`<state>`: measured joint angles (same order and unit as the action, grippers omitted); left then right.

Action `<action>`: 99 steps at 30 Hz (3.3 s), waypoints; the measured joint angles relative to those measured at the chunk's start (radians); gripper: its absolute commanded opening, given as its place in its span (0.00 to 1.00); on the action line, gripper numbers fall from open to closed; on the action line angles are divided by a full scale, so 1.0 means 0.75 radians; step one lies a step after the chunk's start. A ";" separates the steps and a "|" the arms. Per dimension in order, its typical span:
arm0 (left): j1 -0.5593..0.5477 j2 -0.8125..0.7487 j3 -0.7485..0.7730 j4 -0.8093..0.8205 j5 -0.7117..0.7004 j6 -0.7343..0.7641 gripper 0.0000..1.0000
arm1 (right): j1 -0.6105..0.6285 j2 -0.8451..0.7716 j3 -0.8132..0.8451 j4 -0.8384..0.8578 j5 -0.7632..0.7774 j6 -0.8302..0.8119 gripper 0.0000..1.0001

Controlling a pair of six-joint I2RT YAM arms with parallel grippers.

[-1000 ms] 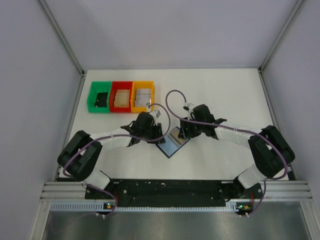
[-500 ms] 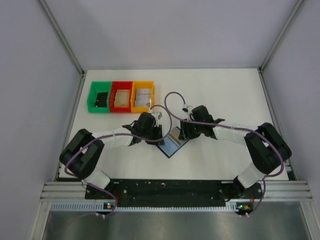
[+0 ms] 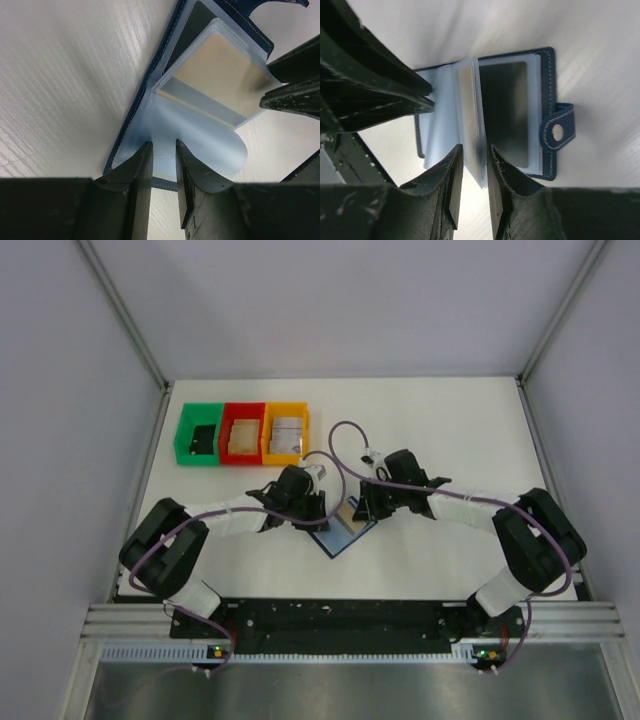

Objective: Take the credit cards out of the card holder
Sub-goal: Remove the credit card from the card holder.

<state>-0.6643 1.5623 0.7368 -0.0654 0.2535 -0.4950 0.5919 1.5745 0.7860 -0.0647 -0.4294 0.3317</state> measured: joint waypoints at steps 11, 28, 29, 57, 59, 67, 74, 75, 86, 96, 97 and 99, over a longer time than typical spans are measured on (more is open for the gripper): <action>-0.007 -0.021 -0.002 -0.018 -0.029 -0.001 0.30 | 0.021 -0.075 0.000 0.112 -0.197 0.068 0.25; -0.007 -0.453 -0.199 -0.018 -0.222 -0.071 0.32 | 0.093 -0.004 0.001 0.141 -0.247 0.109 0.26; -0.007 -0.463 -0.200 -0.016 -0.221 -0.073 0.32 | 0.093 -0.001 0.001 0.137 -0.239 0.109 0.28; -0.018 -0.202 -0.195 0.105 -0.078 -0.110 0.30 | 0.080 0.098 0.030 0.085 -0.145 0.096 0.38; -0.018 -0.210 -0.195 0.105 -0.081 -0.109 0.30 | 0.080 0.098 0.030 0.085 -0.144 0.096 0.37; -0.018 -0.200 -0.186 0.105 -0.079 -0.105 0.25 | 0.080 0.166 0.030 0.100 -0.132 0.097 0.36; -0.018 -0.128 -0.156 0.096 -0.077 -0.093 0.24 | 0.079 0.189 0.031 0.115 -0.177 0.101 0.22; -0.018 -0.127 -0.155 0.096 -0.076 -0.090 0.24 | 0.079 0.189 0.031 0.115 -0.185 0.103 0.22; -0.018 -0.207 -0.155 0.038 -0.119 -0.072 0.31 | 0.082 0.102 0.031 0.030 -0.124 0.050 0.33; 0.015 -0.542 -0.323 0.089 -0.217 -0.176 0.41 | 0.307 -0.005 0.069 -0.119 0.279 -0.129 0.59; 0.032 -0.582 -0.358 0.093 -0.226 -0.189 0.45 | 0.342 -0.005 0.081 -0.137 0.329 -0.150 0.59; 0.065 -0.659 -0.418 0.093 -0.248 -0.214 0.53 | 0.399 -0.005 0.101 -0.158 0.401 -0.187 0.60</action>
<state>-0.6155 1.0679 0.4236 0.0040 0.0673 -0.6552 0.8909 1.5707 0.8619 -0.1829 -0.1284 0.1913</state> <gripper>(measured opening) 0.437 0.589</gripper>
